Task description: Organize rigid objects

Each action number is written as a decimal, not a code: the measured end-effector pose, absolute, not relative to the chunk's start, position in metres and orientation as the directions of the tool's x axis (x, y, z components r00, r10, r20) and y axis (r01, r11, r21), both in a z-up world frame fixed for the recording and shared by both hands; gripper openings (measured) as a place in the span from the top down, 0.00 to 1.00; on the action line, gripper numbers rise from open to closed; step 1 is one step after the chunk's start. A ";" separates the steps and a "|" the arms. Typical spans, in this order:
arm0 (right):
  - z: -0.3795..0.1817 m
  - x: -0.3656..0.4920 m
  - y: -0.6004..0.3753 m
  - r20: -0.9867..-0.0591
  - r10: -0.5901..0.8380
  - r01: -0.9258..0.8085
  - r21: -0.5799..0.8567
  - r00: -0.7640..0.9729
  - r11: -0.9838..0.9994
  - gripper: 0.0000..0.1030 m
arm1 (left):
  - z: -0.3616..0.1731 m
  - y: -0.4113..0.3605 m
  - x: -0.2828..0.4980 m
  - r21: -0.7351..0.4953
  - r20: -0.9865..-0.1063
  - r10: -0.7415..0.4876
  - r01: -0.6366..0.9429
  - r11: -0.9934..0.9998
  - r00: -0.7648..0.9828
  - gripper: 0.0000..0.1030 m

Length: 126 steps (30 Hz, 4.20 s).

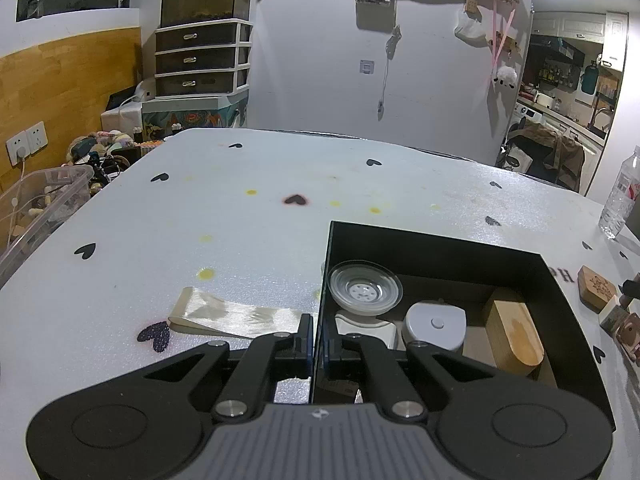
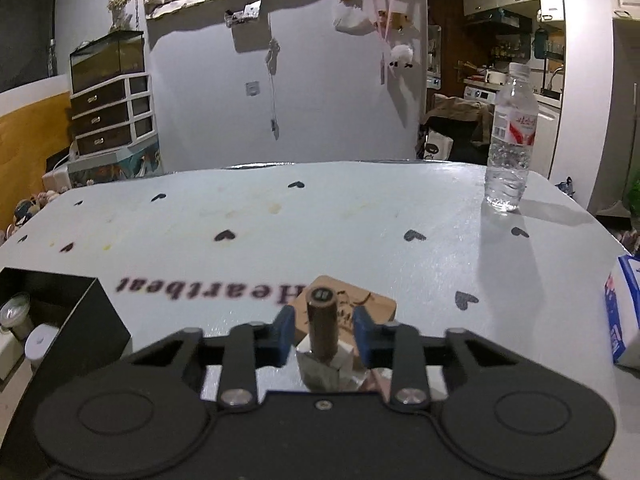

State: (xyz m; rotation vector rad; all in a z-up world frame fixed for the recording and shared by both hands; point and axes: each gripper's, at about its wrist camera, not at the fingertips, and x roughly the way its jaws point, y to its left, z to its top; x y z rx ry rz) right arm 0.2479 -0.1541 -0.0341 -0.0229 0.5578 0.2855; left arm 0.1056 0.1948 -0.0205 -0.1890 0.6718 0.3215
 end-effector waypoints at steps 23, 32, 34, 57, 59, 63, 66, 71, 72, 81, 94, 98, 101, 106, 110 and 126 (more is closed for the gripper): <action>0.030 0.218 -0.070 -0.413 0.817 -0.820 0.235 0.402 0.522 0.84 | -0.022 0.195 0.108 -0.084 -0.632 0.211 -0.336 0.938 0.746 0.97; 0.006 0.202 0.005 -0.532 0.841 -0.887 0.338 0.097 0.316 0.84 | -0.024 0.200 0.107 -0.107 -0.627 0.188 -0.322 0.941 0.756 0.96; 0.000 0.200 0.018 -0.554 0.831 -0.887 0.362 0.042 0.286 0.84 | -0.024 0.201 0.107 -0.111 -0.627 0.181 -0.317 0.942 0.757 0.96; -0.031 0.225 0.022 -0.693 0.718 -0.778 0.414 0.067 0.473 0.77 | -0.024 0.204 0.108 -0.119 -0.628 0.169 -0.309 0.944 0.760 0.97; -0.030 0.220 0.024 -0.714 0.697 -0.802 0.375 0.071 0.466 0.75 | -0.024 0.204 0.108 -0.119 -0.627 0.170 -0.309 0.944 0.760 0.97; -0.026 0.216 0.023 -0.730 0.680 -0.829 0.342 0.063 0.443 0.69 | -0.024 0.204 0.108 -0.119 -0.627 0.170 -0.309 0.944 0.760 0.97; -0.026 0.215 0.025 -0.743 0.665 -0.840 0.315 0.071 0.442 0.67 | -0.024 0.204 0.108 -0.118 -0.627 0.170 -0.309 0.944 0.760 0.97; -0.010 0.210 0.020 -0.722 0.677 -0.858 0.249 0.145 0.449 0.33 | -0.024 0.204 0.109 -0.121 -0.627 0.168 -0.308 0.943 0.761 0.97; -0.007 0.212 0.017 -0.717 0.681 -0.858 0.248 0.150 0.450 0.34 | -0.024 0.204 0.109 -0.121 -0.627 0.168 -0.308 0.944 0.761 0.97; -0.013 0.210 0.018 -0.774 0.632 -0.889 0.272 0.025 0.368 0.85 | -0.024 0.204 0.109 -0.119 -0.627 0.169 -0.308 0.944 0.760 0.97; -0.037 0.216 0.053 -0.833 0.527 -0.900 0.349 -0.169 0.261 0.77 | -0.025 0.204 0.110 -0.118 -0.627 0.170 -0.309 0.944 0.760 0.96; -0.040 0.220 0.063 -0.820 0.543 -0.885 0.374 -0.178 0.276 0.74 | -0.025 0.203 0.110 -0.116 -0.628 0.170 -0.307 0.944 0.760 0.96; -0.040 0.218 0.066 -0.815 0.546 -0.879 0.391 -0.194 0.271 0.73 | -0.025 0.203 0.110 -0.118 -0.628 0.169 -0.308 0.944 0.760 0.96; -0.042 0.221 0.067 -0.805 0.557 -0.851 0.426 -0.202 0.308 0.76 | -0.026 0.204 0.110 -0.116 -0.628 0.171 -0.308 0.944 0.759 0.96; -0.050 0.227 0.070 -0.764 0.594 -0.781 0.524 -0.253 0.341 0.84 | -0.025 0.203 0.110 -0.116 -0.628 0.171 -0.308 0.944 0.759 0.96; -0.036 0.223 0.062 -0.689 0.699 -0.761 0.555 -0.193 0.337 0.78 | -0.026 0.203 0.110 -0.114 -0.628 0.172 -0.308 0.944 0.759 0.96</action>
